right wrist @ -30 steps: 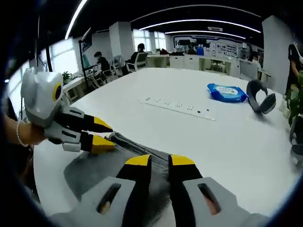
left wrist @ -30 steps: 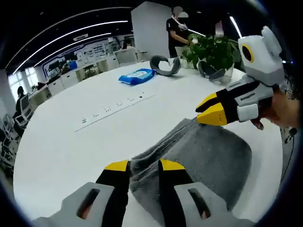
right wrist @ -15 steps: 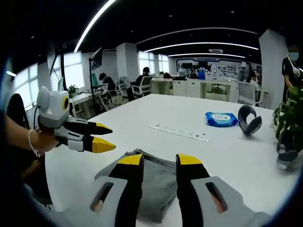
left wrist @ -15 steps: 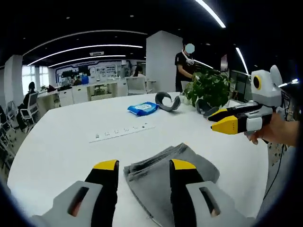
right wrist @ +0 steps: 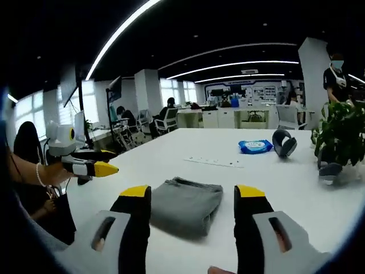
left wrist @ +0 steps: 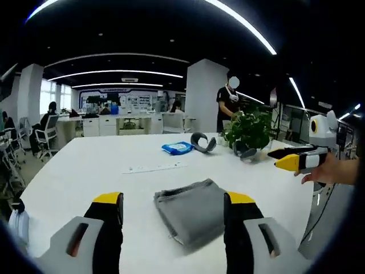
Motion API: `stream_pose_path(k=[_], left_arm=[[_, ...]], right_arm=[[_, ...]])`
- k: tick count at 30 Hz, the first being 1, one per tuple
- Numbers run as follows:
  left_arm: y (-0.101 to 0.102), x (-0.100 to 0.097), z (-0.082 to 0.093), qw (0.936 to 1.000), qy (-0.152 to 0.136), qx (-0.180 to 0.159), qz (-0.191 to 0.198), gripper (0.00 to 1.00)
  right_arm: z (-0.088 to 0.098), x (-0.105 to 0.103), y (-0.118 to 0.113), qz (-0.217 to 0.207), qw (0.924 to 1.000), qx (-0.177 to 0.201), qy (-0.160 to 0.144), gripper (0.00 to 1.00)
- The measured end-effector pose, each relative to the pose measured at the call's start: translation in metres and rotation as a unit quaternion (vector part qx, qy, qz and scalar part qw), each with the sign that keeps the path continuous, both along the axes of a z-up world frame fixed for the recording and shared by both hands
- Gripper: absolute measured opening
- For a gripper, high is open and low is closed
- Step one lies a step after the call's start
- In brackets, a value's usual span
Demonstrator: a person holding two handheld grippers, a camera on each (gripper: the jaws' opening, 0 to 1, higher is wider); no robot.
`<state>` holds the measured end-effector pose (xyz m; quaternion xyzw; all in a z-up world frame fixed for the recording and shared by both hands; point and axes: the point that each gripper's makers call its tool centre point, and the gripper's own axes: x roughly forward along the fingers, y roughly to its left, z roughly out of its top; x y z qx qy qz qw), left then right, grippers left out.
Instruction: Fold the towel on the table until its edges align and the towel forms a compact rectangular stack.
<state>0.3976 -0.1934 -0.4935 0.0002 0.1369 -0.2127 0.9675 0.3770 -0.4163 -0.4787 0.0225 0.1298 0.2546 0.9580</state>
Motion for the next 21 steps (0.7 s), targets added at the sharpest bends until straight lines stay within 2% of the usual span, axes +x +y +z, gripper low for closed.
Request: stream_pose_path(k=[5,9,12,14,21], left_arm=[[0.006,-0.022,0.002,1.0000,-0.004,-0.003,0.007,0.81],[0.007,-0.038,0.004,0.9998,-0.010,-0.017,0.006,0.91],[0.011,-0.049,0.001,0.9997,-0.011,-0.015,0.015,0.99],[0.012,-0.054,-0.001,0.9997,-0.007,-0.013,0.017,1.00],[0.022,-0.074,-0.015,0.9996,0.010,0.010,0.025,1.00]], right_arm=[[-0.004,-0.013,-0.011,-0.028,0.9986,0.044,0.009,0.74],[-0.011,-0.024,-0.013,-0.037,0.9984,0.040,0.016,0.84],[-0.018,-0.028,-0.009,-0.031,0.9988,0.033,0.019,0.94],[-0.020,-0.030,-0.007,-0.030,0.9991,0.026,0.014,0.99],[-0.034,-0.033,-0.006,-0.013,0.9995,0.023,0.015,1.00]])
